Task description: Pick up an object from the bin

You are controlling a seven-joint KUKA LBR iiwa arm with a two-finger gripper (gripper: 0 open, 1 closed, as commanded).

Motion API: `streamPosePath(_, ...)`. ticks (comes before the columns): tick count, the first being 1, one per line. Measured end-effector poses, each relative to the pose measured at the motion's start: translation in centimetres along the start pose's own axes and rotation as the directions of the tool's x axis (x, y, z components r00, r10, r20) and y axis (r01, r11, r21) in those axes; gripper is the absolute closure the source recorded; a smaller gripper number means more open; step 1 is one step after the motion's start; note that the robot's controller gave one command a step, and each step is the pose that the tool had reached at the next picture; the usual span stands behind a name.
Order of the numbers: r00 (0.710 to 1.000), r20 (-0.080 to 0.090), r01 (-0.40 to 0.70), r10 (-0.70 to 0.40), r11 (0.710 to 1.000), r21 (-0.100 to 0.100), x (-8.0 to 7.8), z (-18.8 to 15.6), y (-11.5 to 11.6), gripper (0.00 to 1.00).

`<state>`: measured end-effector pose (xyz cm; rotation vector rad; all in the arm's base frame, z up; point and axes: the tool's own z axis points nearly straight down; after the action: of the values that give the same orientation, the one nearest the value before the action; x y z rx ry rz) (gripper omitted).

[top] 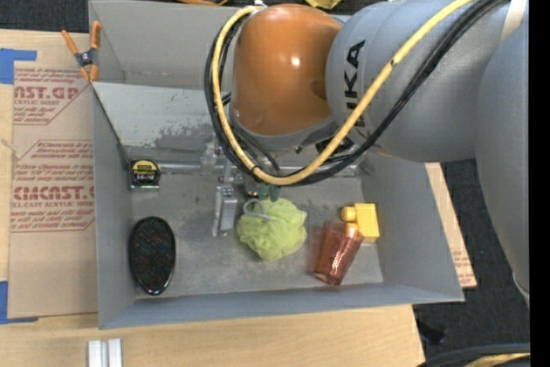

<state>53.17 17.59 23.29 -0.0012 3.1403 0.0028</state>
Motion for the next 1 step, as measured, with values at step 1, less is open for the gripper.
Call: streamPosePath(1,1.000,0.000,0.000,0.000,1.000,0.000,0.00,0.00,0.00,0.00)
